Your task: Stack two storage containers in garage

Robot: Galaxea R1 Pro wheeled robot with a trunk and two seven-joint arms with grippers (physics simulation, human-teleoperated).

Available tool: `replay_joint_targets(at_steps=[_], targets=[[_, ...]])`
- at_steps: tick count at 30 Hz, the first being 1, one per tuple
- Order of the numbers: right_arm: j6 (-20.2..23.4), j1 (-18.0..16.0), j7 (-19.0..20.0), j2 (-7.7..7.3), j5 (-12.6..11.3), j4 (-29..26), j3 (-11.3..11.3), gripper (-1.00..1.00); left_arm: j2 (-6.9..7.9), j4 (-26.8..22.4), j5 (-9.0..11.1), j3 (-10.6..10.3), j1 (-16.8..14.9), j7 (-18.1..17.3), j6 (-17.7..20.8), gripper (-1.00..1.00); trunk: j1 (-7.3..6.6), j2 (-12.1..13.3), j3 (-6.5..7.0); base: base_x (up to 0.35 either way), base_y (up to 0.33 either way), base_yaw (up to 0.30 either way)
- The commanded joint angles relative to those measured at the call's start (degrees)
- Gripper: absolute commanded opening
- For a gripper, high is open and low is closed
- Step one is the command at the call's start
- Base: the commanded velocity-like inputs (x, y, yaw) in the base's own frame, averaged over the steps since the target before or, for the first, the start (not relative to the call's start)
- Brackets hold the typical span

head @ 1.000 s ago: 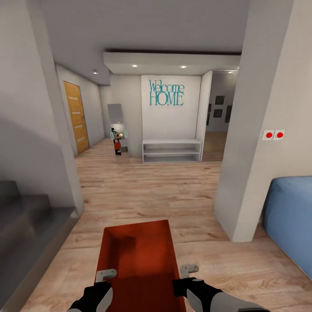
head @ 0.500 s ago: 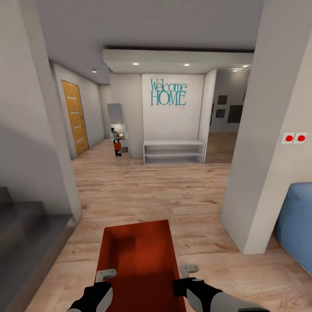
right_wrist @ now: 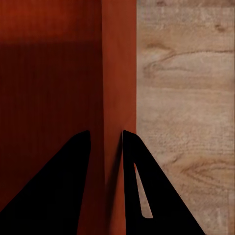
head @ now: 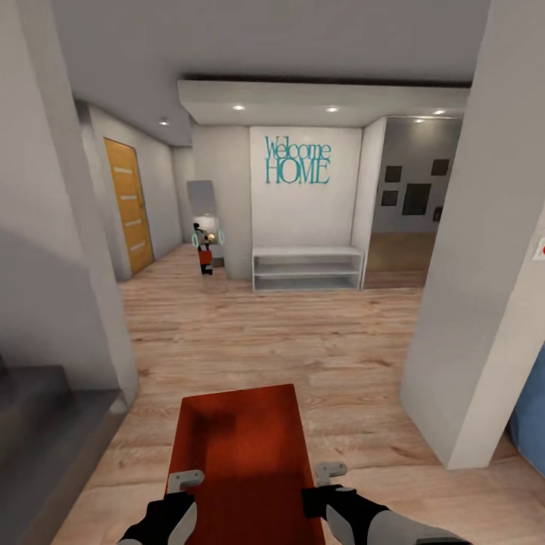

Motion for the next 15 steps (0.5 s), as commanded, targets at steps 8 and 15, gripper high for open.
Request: replay_joint_targets(at_steps=[8,15], targets=[[0.13,-0.13,0.3,-0.02,0.59,-2.33,-1.69,-1.0,0.09,0.0,2.35,-1.81,0.05,-0.19,-0.11,-1.0,0.03,-0.04,-0.07,0.341,0.1,0.0],[0.13,-0.13,0.3,-0.05,0.6,-2.31,-1.69,-1.0,0.09,0.01,2.35,-1.81,0.05,-0.19,-0.11,-1.0,0.03,-0.04,-0.07,0.341,0.1,0.0]])
